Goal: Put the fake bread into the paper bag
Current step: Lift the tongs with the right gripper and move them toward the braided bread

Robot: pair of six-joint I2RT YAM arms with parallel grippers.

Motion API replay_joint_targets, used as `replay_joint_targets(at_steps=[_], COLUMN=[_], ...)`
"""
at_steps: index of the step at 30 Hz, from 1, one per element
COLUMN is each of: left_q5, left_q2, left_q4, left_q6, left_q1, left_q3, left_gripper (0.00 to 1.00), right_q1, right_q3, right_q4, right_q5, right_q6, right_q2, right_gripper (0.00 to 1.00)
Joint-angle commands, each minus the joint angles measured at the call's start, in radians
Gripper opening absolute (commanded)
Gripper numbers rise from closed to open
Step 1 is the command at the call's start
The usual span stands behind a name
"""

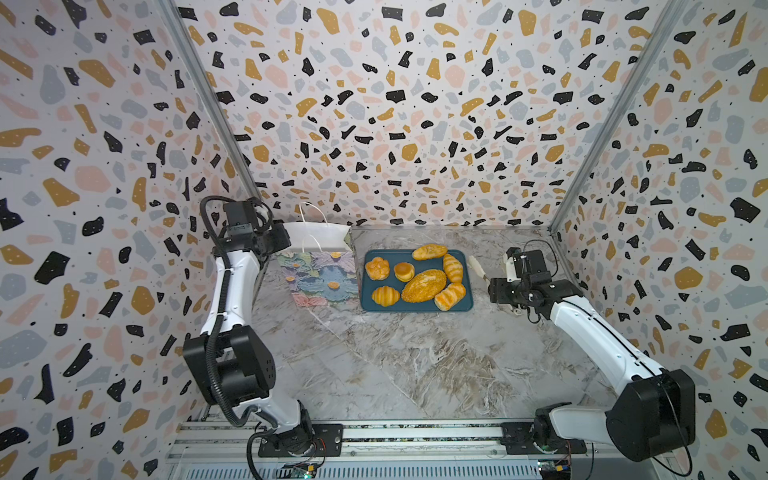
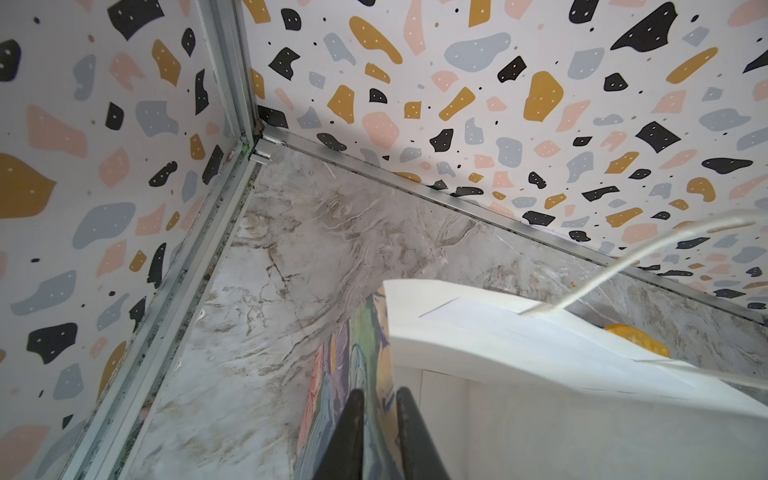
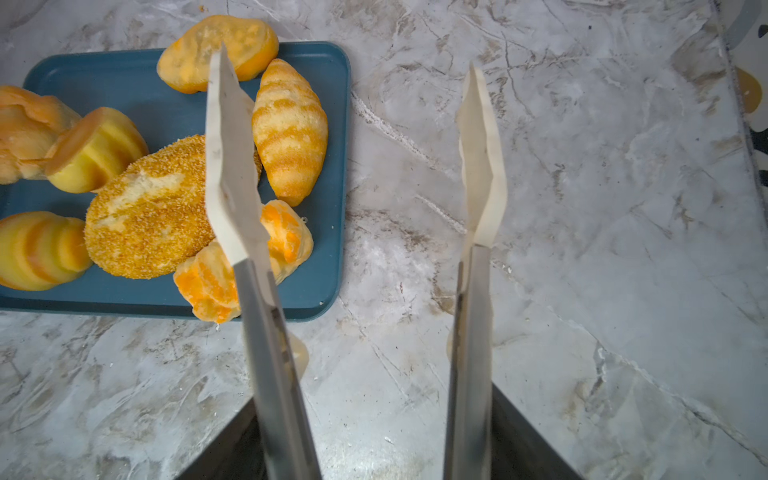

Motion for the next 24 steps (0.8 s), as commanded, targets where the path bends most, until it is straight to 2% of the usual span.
replay_joint_targets(at_steps=[1,6,10,15,24], left_q5=[-0.002,0.017,0.016,0.014,0.011], left_q2=[-0.036,-0.078,-0.096,-0.104,-0.116], left_q4=[0.038,0.065,0.091,0.090,0.098], left_q6=[0.003,-0.003,-0.008,-0.007,-0.008], left_q1=[0.000,0.000,0.000,0.000,0.001], left_q3=[-0.016,-0.065,-0.102,-0.112,-0.124], left_gripper=[0.12,0.00,0.00,0.00,0.00], right_q1=[0.012,0.021,0.048,0.069,0.099], right_q3=[0.010,0.006,0.003,0.002,0.030], right_q4=[-0.025,-0.065,-0.101,-0.106,-0.174], right_q5=[-0.005,-0.045,-0.028,-0.082,-0.110], right_q6=[0.017,0.040,0.057,0.091,0.168], right_q2=[-0.039,-0.025,-0.018,-0.019,0.010], right_gripper=[0.72,0.70,0.69,0.69,0.68])
